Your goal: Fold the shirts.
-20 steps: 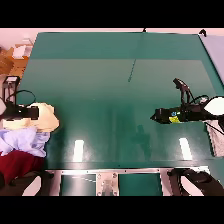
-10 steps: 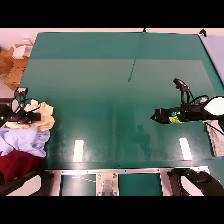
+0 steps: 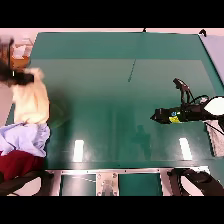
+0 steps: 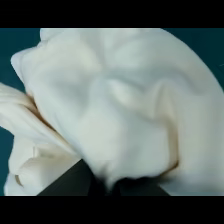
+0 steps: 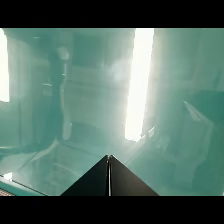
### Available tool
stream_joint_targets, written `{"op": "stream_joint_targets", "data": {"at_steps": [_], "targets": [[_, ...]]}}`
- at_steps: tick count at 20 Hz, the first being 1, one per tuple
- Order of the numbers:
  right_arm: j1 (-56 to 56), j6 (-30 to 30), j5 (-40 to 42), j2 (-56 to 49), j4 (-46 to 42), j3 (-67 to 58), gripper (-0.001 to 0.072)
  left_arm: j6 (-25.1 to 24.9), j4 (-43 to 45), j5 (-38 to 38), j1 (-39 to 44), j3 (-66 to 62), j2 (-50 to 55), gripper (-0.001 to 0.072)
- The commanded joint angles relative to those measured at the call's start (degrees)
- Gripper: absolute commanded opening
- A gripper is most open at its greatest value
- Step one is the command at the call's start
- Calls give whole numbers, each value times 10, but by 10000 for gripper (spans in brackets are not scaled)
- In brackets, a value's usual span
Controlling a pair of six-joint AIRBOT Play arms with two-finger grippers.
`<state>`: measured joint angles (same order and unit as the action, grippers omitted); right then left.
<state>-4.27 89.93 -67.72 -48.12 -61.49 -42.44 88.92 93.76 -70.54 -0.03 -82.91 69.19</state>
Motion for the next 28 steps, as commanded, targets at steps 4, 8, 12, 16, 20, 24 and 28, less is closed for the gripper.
{"op": "stream_joint_targets", "data": {"at_steps": [4, 8, 12, 16, 20, 24, 28], "targets": [[0, 0, 0, 0, 0, 0, 22, -20, -151, 38, 235, -152, 14, 27], [23, -1, -50, 0, -9, -17, 23, -20, -152, 38, 331, -152, 106, 27], [124, -2, -84, 1, -22, -75, 23, -26, -216, 71, 384, -152, 234, 34], [191, -2, -84, -2, -22, -88, 172, -26, -212, 62, 365, -159, 276, 712], [204, -37, -64, -65, -19, -87, 449, -19, -166, -74, 239, -212, 257, 712], [203, -52, -26, -185, -19, -82, 455, -18, -209, -144, 134, -177, 254, 712], [180, -67, 4, -297, -19, -66, 455, -25, -295, -32, 118, -38, 255, 712]]}}
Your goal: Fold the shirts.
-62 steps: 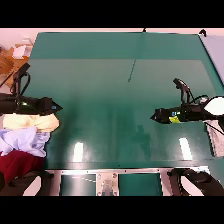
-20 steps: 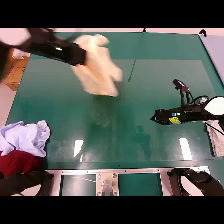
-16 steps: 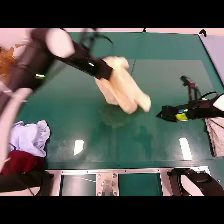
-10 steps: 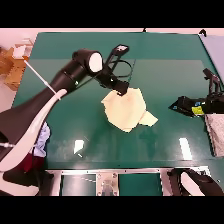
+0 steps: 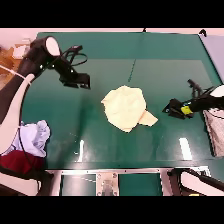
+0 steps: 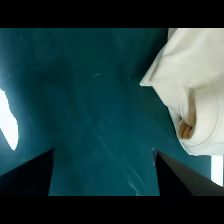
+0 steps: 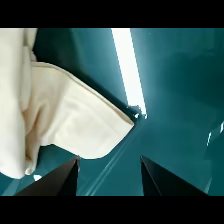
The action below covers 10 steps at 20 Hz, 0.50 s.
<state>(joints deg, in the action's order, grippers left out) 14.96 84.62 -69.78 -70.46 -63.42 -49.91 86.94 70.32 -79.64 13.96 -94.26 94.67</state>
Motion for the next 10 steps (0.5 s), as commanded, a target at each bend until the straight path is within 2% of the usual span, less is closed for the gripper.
{"op": "stream_joint_targets", "data": {"at_steps": [1, 3, 5, 7, 8, 10], "targets": [[-23, -13, 32, -96, 0, 10, 455, -13, -95, 118, -20, 114, 0, 712], [-43, -13, 44, -123, 1, 10, 453, -44, -182, 222, -19, 168, 7, 712], [-72, -19, 62, -142, 16, 10, 395, -103, -293, 261, -18, 179, 32, 711], [-96, -28, 81, -148, 32, 10, 394, -157, -376, 274, -7, 178, 58, 711], [-103, -28, 92, -148, 36, 9, 354, -162, -387, 278, 1, 177, 70, 711], [-106, -28, 100, -148, 41, 5, 179, -165, -394, 282, 21, 177, 96, 711]]}}
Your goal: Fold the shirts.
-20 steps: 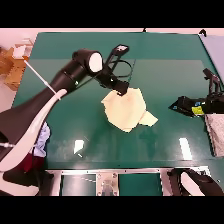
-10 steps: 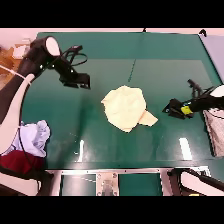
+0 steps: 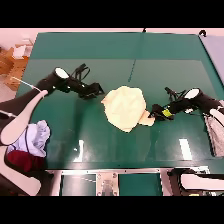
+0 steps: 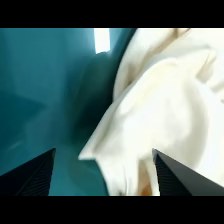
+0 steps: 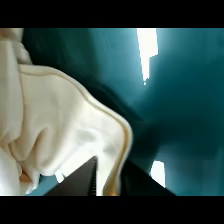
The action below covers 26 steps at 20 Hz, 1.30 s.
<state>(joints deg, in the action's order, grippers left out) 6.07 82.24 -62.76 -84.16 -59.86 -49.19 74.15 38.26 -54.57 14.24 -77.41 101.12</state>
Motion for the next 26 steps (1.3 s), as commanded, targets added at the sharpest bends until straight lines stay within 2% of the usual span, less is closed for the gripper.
{"op": "stream_joint_targets", "data": {"at_steps": [1, 2, 3, 5, 7, 10, 12, 15, 18, 21, 24, 26], "targets": [[-16, -5, 30, -11, 5, -5, 85, -38, -79, 32, 28, 9, 43, 710], [-13, -12, 29, -11, 5, -7, 19, -38, -83, 36, 36, 9, 51, 707], [-11, -13, 28, -10, 4, -10, 19, -43, -87, 45, 41, 9, 55, 548], [-2, -14, 21, -10, 3, -21, 18, -45, -87, 48, 35, 4, 55, 24], [17, -15, -3, -10, 3, -48, 18, -47, -87, 14, 16, -28, 54, 28], [59, -14, -87, -6, 11, -147, 17, -45, -87, -60, -22, -123, 30, 27], [83, -7, -141, 8, 30, -248, 18, -42, -80, -82, -38, -198, -14, 27], [104, 3, -176, 52, 86, -424, 17, -39, -29, -111, -48, -329, -89, 27], [108, 18, -179, 107, 128, -597, 17, -37, -11, -125, -48, -437, -173, 28], [109, 27, -147, 181, 125, -715, 17, -37, 34, -95, -48, -440, -283, 28], [109, 29, -58, 282, 52, -718, 18, -32, 126, -92, -48, -440, -372, 28], [109, 48, -45, 323, -20, -717, 17, 20, 248, -92, -48, -439, -409, 28]]}}
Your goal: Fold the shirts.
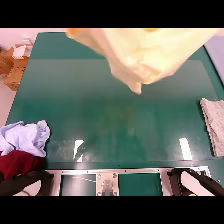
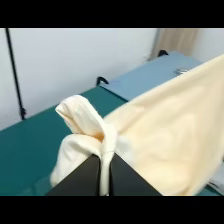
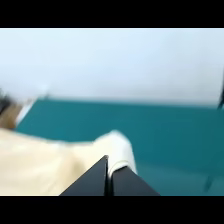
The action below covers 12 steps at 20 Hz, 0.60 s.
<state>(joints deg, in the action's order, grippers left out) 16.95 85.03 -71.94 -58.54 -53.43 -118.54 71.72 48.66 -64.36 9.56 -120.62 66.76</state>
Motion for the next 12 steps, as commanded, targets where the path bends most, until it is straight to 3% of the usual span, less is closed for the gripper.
{"op": "stream_joint_targets", "data": {"at_steps": [1, 3, 7, 12], "targets": [[0, 31, 46, 79, -120, -17, 18, 76, 204, -1, -1, -6, -73, 28], [0, 33, 43, 97, -152, 23, 18, 94, 259, -36, -1, 3, -72, 28], [0, 32, -10, 105, -147, 170, 17, 92, 257, -41, -1, 138, -55, 28], [0, 28, 32, 104, -148, 520, 16, 92, 228, -31, -1, 292, 94, 29]]}}
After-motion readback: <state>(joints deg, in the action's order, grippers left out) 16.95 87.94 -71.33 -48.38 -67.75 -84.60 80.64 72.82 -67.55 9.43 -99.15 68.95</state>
